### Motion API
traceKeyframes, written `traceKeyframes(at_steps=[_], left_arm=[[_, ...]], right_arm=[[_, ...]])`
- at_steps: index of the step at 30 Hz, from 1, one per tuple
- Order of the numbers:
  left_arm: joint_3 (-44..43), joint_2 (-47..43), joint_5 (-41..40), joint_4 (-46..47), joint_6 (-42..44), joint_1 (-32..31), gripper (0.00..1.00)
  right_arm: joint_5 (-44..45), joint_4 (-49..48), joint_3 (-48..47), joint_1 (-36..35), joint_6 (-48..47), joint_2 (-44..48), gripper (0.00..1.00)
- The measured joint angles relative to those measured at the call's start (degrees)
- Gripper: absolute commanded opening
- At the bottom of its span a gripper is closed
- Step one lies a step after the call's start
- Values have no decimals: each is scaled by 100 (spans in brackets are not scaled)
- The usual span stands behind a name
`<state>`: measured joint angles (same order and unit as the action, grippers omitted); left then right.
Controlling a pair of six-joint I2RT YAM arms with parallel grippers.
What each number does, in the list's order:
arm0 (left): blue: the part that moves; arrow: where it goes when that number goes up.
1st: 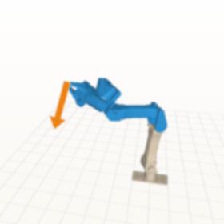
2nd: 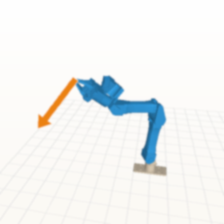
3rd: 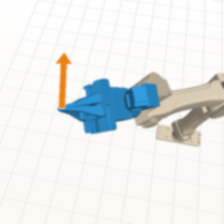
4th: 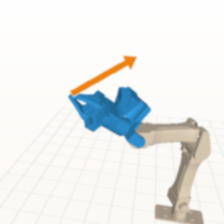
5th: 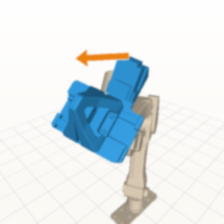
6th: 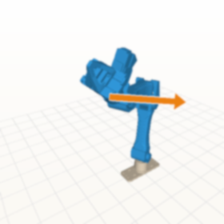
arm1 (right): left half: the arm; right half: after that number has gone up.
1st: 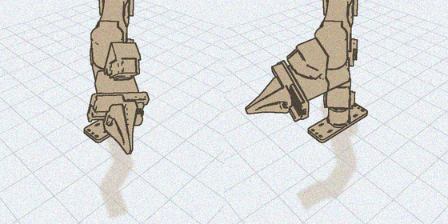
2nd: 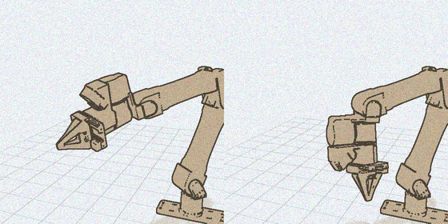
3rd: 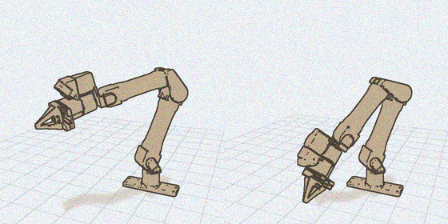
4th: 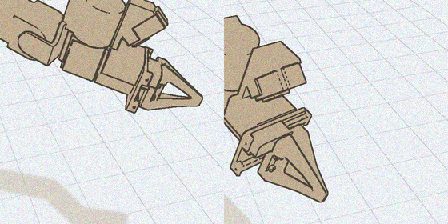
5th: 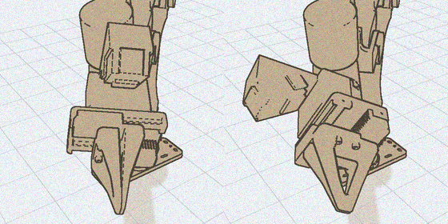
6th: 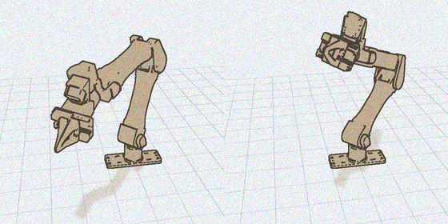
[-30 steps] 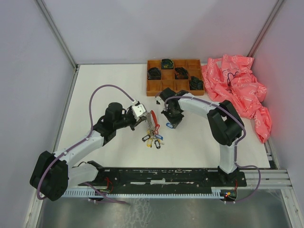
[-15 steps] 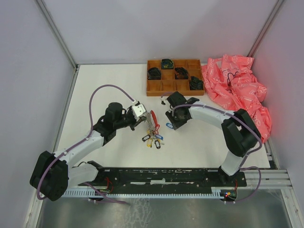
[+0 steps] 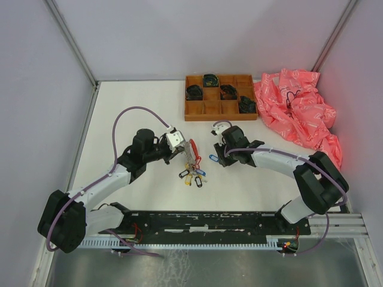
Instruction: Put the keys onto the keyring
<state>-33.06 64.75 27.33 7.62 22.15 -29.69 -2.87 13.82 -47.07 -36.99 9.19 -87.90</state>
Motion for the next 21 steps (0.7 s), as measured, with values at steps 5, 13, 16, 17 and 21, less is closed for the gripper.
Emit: traceKeyframes(at_steps=[5,13,16,17,21], left_arm=[[0,0,2,-2,0,0,3],[-9,2,4,-9,2,0,3],[-11,2,4,-17,2,0,3],[-11,2,4,-20,2,0,3],[-11,2,4,-24,2,0,3]], right_arm=[[44,-619,240,0,22,-13,30],[52,-887,310,0,63,-229,24],[55,-914,310,0,63,-262,19],[55,-918,310,0,63,-284,17],[55,-911,310,0,61,-339,8]])
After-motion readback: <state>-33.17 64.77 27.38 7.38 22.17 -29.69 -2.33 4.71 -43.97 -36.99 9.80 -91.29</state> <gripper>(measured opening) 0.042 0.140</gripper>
